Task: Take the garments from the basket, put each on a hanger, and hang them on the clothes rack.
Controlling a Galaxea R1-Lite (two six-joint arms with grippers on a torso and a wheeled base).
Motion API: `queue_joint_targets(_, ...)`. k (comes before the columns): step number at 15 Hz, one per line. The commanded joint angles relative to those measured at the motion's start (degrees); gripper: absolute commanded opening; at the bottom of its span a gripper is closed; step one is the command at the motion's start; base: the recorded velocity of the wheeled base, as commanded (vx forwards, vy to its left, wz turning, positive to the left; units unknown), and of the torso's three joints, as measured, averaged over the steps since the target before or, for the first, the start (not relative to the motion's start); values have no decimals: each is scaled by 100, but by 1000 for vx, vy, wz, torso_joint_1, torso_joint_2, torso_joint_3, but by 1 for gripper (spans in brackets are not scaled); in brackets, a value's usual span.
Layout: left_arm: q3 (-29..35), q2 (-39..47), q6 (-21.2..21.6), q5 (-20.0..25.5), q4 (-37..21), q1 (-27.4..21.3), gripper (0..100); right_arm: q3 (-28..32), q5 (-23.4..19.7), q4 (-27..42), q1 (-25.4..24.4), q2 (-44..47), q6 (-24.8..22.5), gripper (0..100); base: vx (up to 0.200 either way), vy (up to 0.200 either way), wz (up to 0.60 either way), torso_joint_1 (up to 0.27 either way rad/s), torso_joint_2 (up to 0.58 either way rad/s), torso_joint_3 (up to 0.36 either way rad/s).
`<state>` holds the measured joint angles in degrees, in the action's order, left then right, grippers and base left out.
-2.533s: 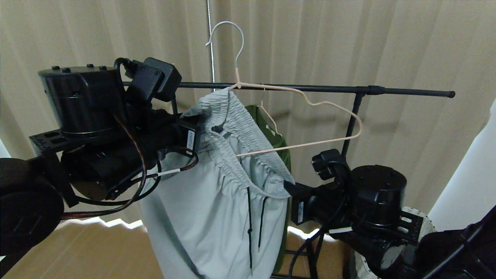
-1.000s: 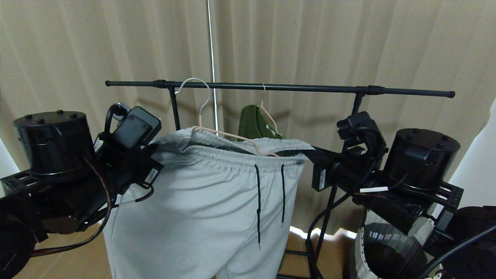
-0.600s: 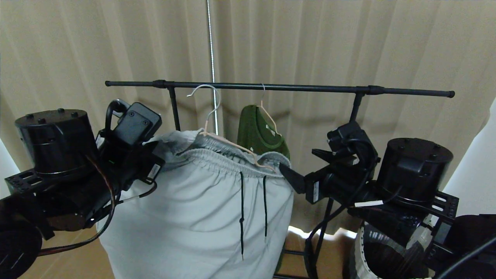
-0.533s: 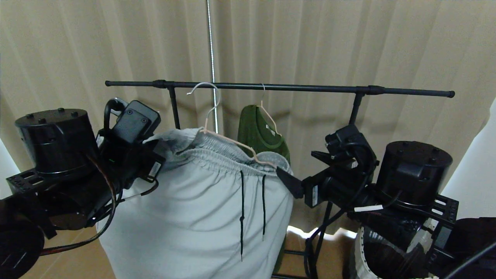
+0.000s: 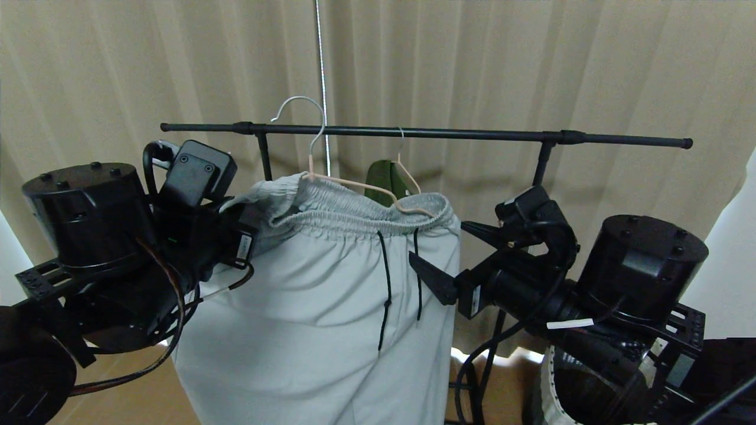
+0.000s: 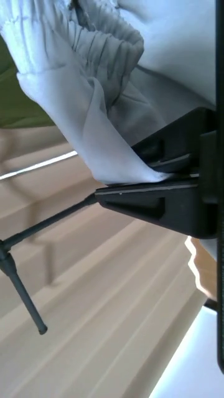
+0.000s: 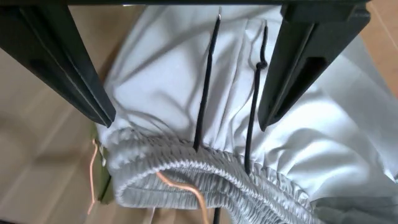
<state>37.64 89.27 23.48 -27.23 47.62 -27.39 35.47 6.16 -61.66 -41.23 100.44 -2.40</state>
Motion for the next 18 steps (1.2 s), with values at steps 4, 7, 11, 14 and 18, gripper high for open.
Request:
queue_joint_targets(4,-152,82,-98,-1,2,15,0,285,-185,31,168,-24,-437,100,0,0,0,0,0,0)
queue_joint_targets(7,-135,108,-177,-1,2,-108,0,698,-185,365,177,2,-718,100,0,0,0,0,0,0)
queue_joint_targets(11,-64,108,-177,-1,2,-355,0,1339,-176,761,168,380,-1052,100,0,0,0,0,0,0)
queue_joint_targets(14,-126,108,-177,-1,11,-469,0,1603,-123,831,177,538,-1069,100,0,0,0,0,0,0)
queue_joint_targets(18,-135,108,-177,16,11,-583,0,1779,-106,840,308,767,-1456,100,0,0,0,0,0,0)
